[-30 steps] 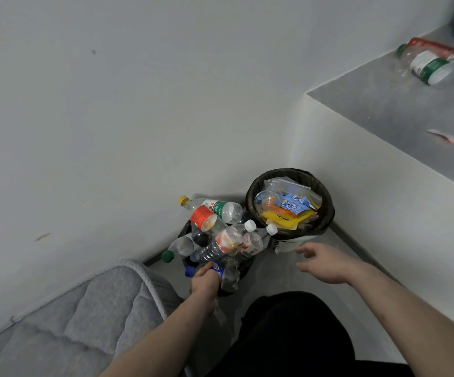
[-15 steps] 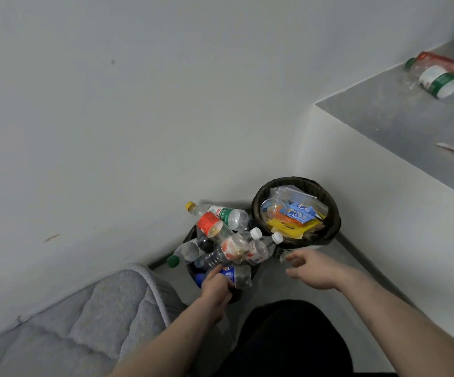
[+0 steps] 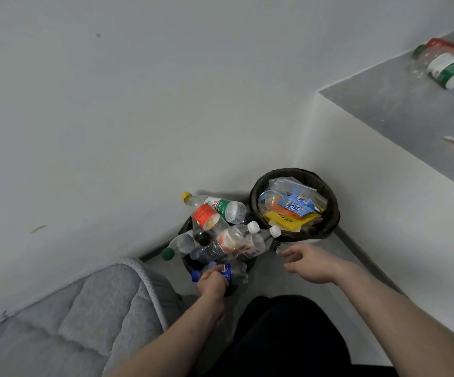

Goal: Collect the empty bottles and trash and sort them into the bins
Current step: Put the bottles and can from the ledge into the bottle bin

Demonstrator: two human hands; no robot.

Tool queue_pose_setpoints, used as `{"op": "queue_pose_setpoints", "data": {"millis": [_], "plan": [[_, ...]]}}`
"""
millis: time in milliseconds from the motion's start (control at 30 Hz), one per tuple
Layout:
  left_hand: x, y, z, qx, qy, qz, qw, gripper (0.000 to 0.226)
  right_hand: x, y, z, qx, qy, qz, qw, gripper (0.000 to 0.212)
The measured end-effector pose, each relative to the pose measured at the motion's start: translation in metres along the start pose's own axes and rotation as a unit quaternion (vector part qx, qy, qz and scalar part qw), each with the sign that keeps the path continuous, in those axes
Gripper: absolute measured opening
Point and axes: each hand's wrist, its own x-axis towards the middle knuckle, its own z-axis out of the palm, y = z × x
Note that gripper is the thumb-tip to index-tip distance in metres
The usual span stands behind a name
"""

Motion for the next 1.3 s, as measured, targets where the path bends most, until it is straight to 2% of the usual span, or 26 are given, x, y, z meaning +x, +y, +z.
{"op": "queue_pose_setpoints", "data": {"millis": [200, 367, 533, 1033, 1300], "plan": [[-0.003, -0.005, 0.002, -0.003, 0.002, -0.001, 1.0, 0.05, 0.0, 0.002, 0.001, -0.003, -0.006, 0.007, 1.0, 0.046], [-0.005, -0.011, 0.003, 0.036, 0.072, 0.026, 0.996, 0.015, 0.0, 0.004, 0.001, 0.0, -0.009, 0.012, 1.0, 0.047], [-0.007, -0.011, 0.002, 0.056, 0.107, 0.038, 0.992, 0.024, 0.002, 0.007, 0.002, -0.005, -0.009, 0.011, 1.0, 0.046], [-0.002, -0.016, 0.001, 0.029, 0.091, 0.023, 0.995, 0.033, 0.005, 0.003, 0.003, 0.009, -0.011, 0.01, 1.0, 0.045], [0.0, -0.018, 0.001, 0.015, 0.109, 0.008, 0.994, 0.033, 0.005, 0.004, 0.002, 0.011, -0.017, 0.01, 1.0, 0.045]]}}
